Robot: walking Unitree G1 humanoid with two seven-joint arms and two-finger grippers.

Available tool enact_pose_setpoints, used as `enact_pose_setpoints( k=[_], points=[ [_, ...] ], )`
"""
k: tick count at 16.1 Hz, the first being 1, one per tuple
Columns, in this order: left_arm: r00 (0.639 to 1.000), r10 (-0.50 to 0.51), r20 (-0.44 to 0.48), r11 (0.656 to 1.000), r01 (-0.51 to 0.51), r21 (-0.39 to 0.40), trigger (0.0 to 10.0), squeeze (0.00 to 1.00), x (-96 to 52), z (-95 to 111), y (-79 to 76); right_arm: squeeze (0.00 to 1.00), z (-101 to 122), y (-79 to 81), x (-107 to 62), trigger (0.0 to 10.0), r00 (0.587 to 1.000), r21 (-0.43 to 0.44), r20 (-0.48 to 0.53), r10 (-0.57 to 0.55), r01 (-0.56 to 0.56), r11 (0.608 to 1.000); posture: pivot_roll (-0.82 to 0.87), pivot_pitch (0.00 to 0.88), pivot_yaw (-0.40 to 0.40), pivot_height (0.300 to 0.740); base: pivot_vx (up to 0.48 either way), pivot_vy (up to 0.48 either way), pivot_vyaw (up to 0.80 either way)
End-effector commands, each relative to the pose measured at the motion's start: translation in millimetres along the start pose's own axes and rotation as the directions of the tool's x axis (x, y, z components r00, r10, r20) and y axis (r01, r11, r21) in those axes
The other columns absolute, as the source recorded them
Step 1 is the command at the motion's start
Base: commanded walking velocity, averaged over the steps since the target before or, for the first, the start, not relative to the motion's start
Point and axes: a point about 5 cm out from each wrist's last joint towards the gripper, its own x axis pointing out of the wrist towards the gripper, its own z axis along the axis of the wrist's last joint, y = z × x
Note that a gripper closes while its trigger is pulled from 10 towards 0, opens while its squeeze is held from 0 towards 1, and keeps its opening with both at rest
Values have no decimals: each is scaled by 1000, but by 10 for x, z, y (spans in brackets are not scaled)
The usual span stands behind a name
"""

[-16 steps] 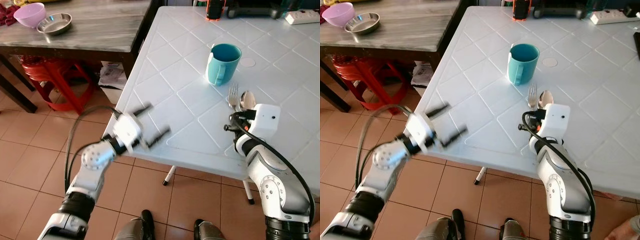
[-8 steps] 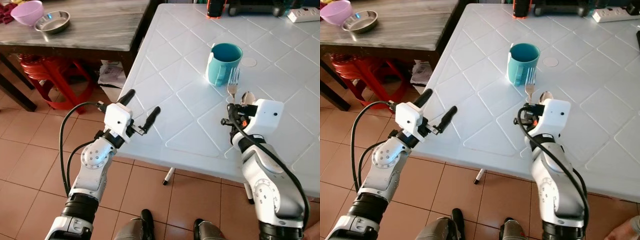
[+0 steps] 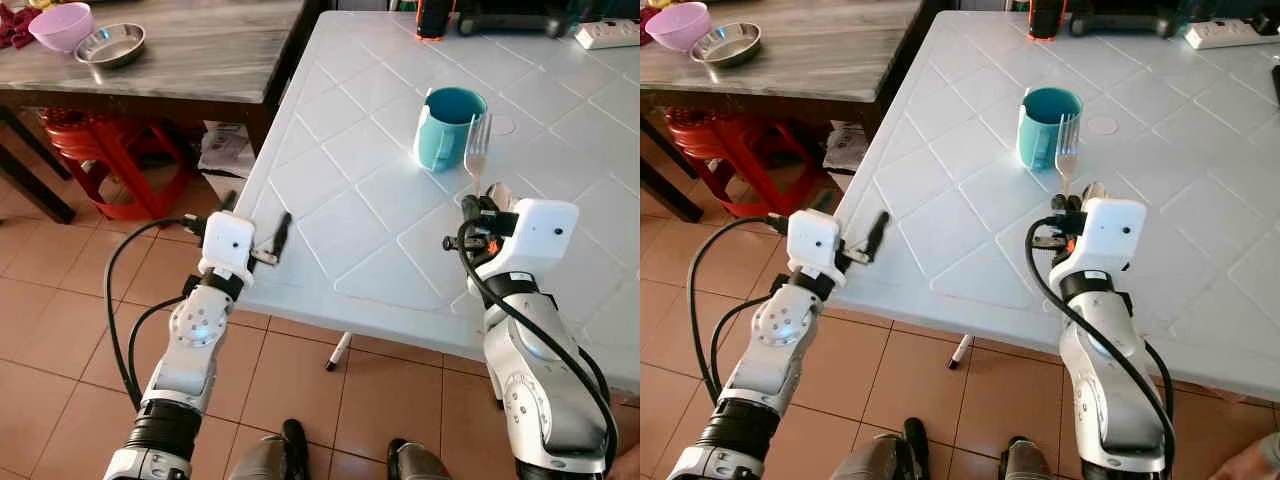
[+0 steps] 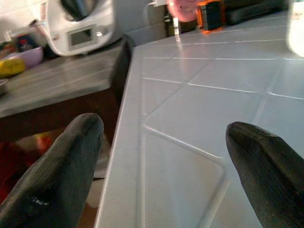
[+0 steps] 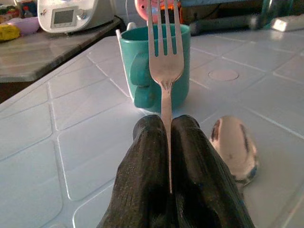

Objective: Setting the table

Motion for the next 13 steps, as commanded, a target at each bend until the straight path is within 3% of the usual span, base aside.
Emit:
enact_pose_setpoints(
  k=[1,4,13],
  points=[
    [999,30,-23,1000,-30,-8,10000,0,-23,-33,63,0,31,29,-28,10000,1000,-1,21,6,-6,1000,-168,201,103,740,0,0,0],
    [995,92,-44,994,-94,-54,10000,0,22,-14,152,0,25,25,-24,10000,1000,-2,26,2,-2,1000,-169,197,103,740,0,0,0],
    [995,68,-74,994,-74,-75,10000,0,13,-44,83,0,3,4,-14,10000,1000,11,16,-9,9,1000,-168,195,100,740,0,0,-154]
  ],
)
